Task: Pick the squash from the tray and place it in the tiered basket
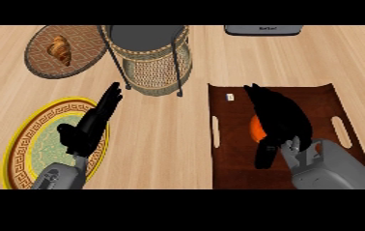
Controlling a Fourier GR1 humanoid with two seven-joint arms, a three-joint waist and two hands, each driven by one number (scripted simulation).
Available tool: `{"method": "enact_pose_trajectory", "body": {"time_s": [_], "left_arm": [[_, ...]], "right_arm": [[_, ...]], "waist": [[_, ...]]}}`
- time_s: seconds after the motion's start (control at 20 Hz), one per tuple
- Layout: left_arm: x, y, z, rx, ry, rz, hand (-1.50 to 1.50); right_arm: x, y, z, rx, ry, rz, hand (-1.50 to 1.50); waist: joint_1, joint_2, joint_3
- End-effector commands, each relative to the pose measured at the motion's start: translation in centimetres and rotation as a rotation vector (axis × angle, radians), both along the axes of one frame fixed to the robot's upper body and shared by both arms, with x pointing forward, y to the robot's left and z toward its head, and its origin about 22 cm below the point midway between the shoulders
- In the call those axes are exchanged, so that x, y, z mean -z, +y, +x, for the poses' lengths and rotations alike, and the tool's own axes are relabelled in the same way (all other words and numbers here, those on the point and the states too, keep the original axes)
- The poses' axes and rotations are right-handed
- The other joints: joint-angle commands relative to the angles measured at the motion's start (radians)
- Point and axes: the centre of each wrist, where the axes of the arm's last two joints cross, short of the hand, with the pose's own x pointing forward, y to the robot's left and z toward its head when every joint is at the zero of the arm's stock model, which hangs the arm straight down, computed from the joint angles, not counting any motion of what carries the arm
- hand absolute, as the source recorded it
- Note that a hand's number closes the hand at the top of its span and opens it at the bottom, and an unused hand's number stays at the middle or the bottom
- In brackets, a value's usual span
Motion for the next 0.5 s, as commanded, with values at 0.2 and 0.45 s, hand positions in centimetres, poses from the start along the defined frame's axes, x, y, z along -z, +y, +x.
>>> {"method": "enact_pose_trajectory", "body": {"time_s": [0.2, 0.45], "left_arm": [[1.5, -0.6, 0.9, -0.009, -0.005, -0.015, 0.0], [0.7, -0.9, -2.0, 0.006, -0.009, -0.017, 0.0]], "right_arm": [[2.9, -1.4, 1.8, 0.149, 0.028, -0.079, -1.5], [5.2, -1.3, -0.4, 0.173, 0.051, -0.068, -1.5]], "waist": [[-0.002, 0.004, 0.0], [0.002, -0.001, 0.001]]}}
